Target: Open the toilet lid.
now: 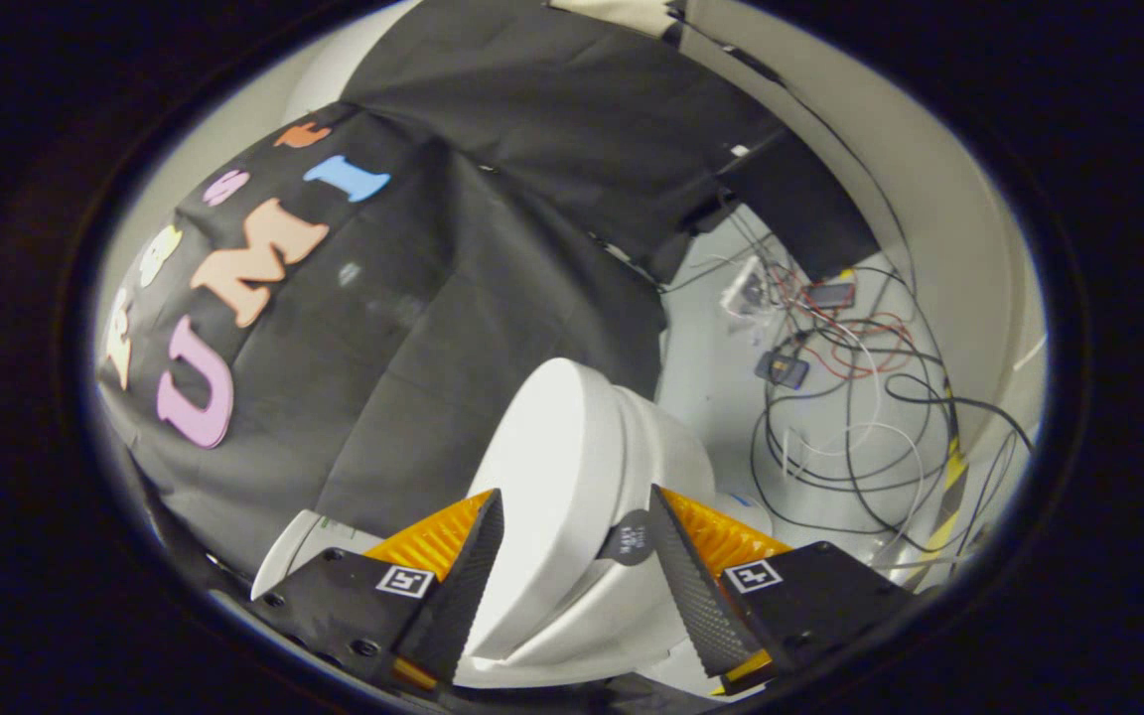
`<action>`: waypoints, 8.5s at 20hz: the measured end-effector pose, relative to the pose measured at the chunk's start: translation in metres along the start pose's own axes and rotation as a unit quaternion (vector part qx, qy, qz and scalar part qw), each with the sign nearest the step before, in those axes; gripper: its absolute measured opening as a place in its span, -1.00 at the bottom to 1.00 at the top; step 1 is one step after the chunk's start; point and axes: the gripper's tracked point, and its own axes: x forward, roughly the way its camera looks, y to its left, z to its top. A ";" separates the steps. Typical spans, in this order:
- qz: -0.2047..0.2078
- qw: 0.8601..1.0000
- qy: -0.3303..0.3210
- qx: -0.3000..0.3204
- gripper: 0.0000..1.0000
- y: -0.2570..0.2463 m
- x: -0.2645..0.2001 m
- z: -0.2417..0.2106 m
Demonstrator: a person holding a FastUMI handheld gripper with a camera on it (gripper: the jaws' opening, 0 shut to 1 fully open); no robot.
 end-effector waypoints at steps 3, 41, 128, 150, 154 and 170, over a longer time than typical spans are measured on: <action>-0.048 0.998 0.033 0.023 0.51 -0.033 0.017 -0.022; 0.134 0.954 0.006 -0.267 -0.94 0.194 -0.055 -0.026; 0.305 0.779 0.030 -0.548 0.22 0.186 -0.021 0.181; 0.345 0.782 -0.003 -0.519 0.19 0.169 -0.085 0.206; 0.358 0.781 -0.024 -0.512 0.18 0.166 -0.105 0.217; 0.347 0.779 -0.012 -0.522 0.62 0.160 -0.098 0.212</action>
